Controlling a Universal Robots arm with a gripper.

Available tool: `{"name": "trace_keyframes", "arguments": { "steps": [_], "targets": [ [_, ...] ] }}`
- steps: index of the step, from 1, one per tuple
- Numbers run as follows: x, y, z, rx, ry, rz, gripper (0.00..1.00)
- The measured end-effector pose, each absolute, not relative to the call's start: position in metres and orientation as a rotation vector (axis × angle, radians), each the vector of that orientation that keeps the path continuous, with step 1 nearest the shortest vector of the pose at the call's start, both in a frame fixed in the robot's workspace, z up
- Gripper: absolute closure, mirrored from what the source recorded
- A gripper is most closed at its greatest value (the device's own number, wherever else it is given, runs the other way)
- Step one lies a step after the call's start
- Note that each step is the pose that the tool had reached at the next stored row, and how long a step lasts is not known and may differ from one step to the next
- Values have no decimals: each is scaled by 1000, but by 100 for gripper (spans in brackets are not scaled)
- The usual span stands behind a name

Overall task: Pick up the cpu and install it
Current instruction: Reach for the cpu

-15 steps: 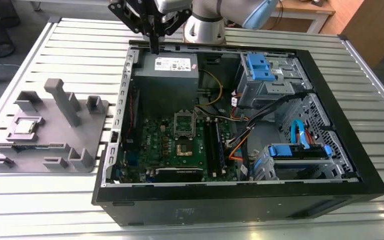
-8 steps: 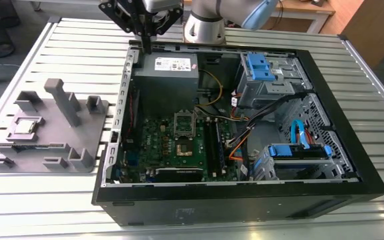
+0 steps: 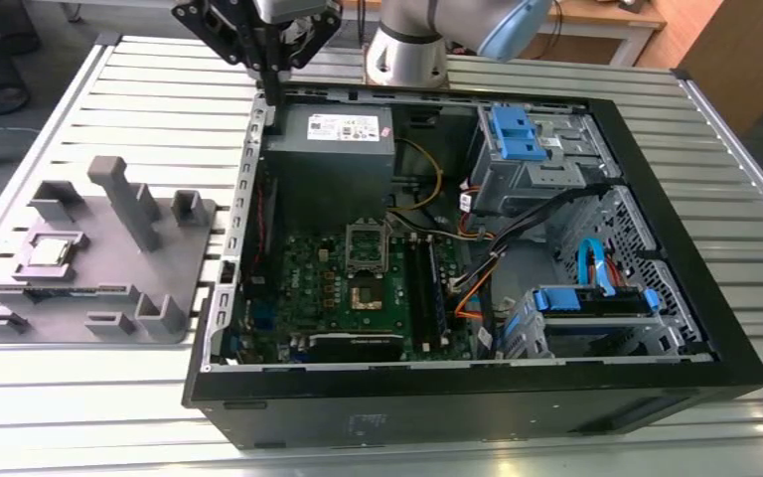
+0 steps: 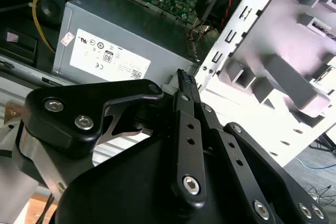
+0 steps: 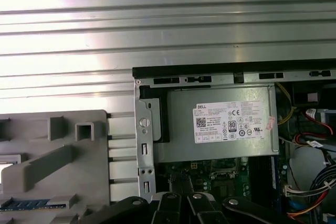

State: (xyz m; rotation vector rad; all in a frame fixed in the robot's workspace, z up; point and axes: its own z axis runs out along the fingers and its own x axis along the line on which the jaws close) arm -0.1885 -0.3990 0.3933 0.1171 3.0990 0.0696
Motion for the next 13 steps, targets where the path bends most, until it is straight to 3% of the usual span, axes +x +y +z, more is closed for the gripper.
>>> {"name": "trace_keyframes", "arguments": {
  "steps": [13],
  "targets": [
    [-222, -399, 393, 117, 3090, 70, 89]
  ]
}}
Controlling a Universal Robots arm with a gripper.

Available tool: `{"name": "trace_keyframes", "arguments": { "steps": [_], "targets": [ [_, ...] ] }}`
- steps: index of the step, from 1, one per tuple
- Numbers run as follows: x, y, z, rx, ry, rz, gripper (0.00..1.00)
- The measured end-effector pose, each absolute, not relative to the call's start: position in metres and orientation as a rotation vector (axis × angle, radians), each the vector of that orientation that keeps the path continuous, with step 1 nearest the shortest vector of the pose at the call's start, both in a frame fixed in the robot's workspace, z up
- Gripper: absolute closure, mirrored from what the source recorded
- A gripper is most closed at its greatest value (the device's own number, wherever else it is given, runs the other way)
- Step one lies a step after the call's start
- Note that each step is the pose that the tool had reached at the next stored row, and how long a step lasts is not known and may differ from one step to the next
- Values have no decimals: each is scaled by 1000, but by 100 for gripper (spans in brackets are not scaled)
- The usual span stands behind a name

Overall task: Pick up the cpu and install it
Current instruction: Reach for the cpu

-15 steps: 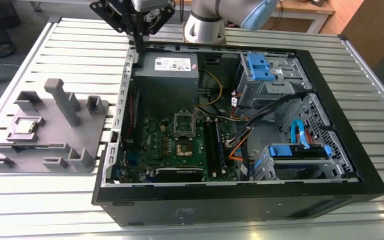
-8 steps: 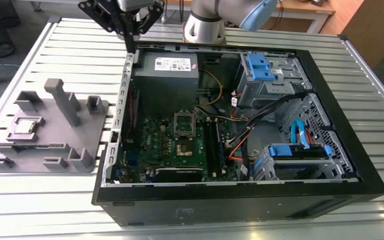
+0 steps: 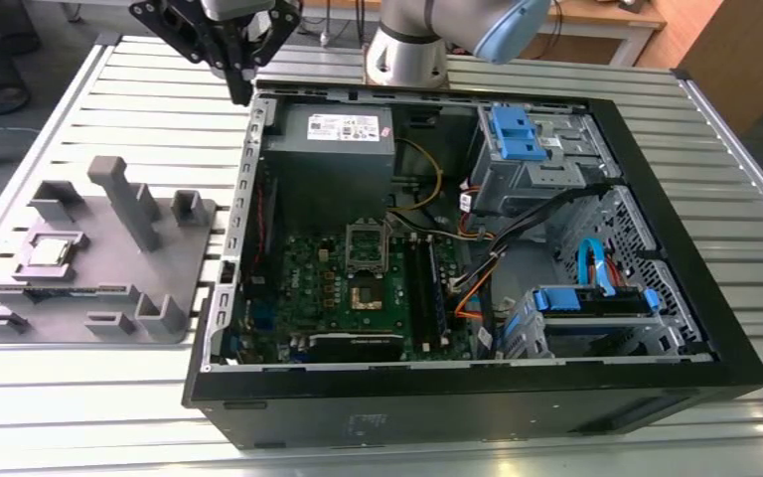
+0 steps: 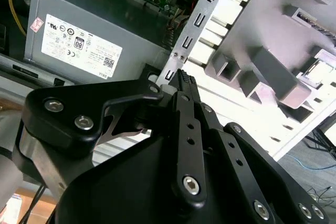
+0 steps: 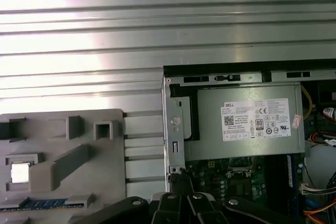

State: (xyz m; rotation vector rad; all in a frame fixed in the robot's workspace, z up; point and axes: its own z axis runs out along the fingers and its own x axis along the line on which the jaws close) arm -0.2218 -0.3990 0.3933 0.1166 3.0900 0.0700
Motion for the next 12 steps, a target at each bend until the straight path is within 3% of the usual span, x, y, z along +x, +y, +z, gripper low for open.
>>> {"name": "trace_keyframes", "arguments": {
  "steps": [12],
  "targets": [
    [-255, -399, 393, 116, 3081, 70, 89]
  ]
}}
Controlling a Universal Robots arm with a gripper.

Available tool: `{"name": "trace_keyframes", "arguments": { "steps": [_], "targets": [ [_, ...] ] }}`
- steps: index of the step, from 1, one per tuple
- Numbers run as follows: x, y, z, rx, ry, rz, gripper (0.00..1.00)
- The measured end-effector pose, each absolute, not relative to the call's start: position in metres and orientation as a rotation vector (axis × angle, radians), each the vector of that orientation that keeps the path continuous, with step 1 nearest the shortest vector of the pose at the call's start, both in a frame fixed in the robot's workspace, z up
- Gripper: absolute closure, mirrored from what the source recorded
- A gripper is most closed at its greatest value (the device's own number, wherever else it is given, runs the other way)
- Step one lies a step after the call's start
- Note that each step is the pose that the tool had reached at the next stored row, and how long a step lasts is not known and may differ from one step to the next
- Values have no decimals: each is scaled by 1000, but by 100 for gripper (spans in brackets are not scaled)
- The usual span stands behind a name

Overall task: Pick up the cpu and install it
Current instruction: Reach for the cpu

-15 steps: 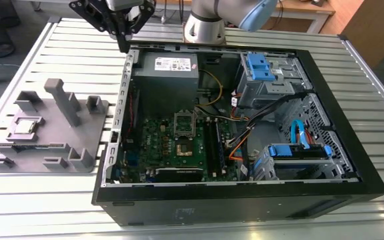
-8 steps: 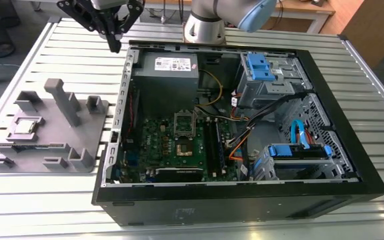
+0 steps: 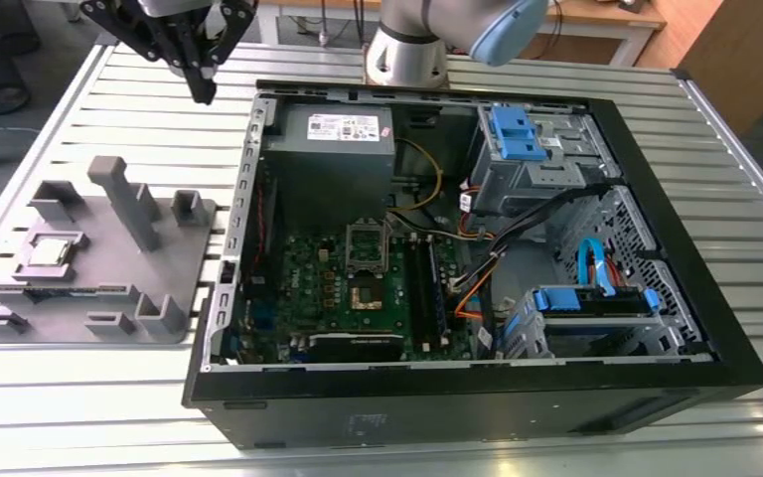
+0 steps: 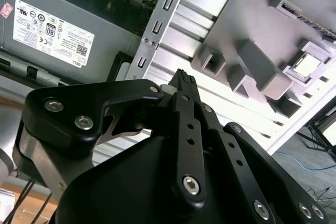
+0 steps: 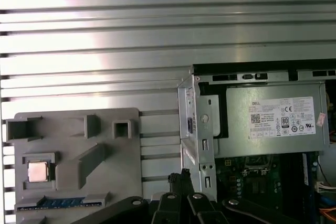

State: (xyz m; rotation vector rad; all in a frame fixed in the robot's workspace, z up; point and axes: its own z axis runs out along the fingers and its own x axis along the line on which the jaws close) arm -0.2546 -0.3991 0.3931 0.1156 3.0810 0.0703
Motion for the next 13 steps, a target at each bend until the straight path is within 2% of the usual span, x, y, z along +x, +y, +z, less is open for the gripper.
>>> {"name": "trace_keyframes", "arguments": {
  "steps": [13],
  "targets": [
    [-294, -399, 392, 115, 3073, 71, 89]
  ]
}}
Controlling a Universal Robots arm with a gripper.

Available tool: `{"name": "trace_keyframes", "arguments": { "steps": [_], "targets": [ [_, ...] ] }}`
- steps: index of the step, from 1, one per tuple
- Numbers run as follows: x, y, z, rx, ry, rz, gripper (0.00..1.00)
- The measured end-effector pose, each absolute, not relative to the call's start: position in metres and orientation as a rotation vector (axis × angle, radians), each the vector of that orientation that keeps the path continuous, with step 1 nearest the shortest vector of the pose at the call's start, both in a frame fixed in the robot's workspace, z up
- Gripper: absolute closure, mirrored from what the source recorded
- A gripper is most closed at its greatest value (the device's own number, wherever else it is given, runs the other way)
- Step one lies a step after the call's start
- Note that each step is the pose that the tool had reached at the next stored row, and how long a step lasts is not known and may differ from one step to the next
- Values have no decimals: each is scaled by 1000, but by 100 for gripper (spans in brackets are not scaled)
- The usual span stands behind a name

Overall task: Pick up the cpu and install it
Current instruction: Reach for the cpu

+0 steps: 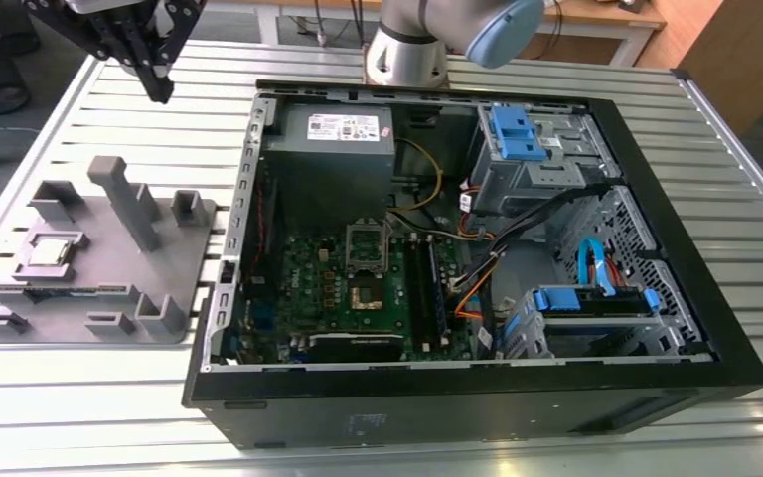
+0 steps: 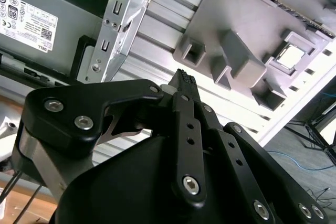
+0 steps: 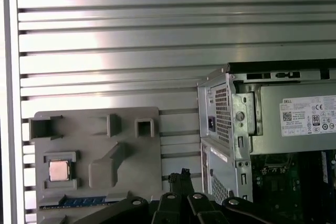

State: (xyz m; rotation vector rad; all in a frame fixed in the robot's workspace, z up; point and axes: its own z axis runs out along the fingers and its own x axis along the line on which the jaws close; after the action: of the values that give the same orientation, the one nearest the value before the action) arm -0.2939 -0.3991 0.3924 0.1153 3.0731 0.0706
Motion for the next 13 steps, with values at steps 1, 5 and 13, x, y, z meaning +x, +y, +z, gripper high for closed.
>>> {"name": "trace_keyframes", "arguments": {
  "steps": [1, 5, 13],
  "targets": [
    [-296, -399, 392, 115, 3073, 70, 89],
    [-305, -399, 392, 115, 3072, 71, 89],
    [-323, -399, 392, 115, 3069, 71, 89]
  ]
}}
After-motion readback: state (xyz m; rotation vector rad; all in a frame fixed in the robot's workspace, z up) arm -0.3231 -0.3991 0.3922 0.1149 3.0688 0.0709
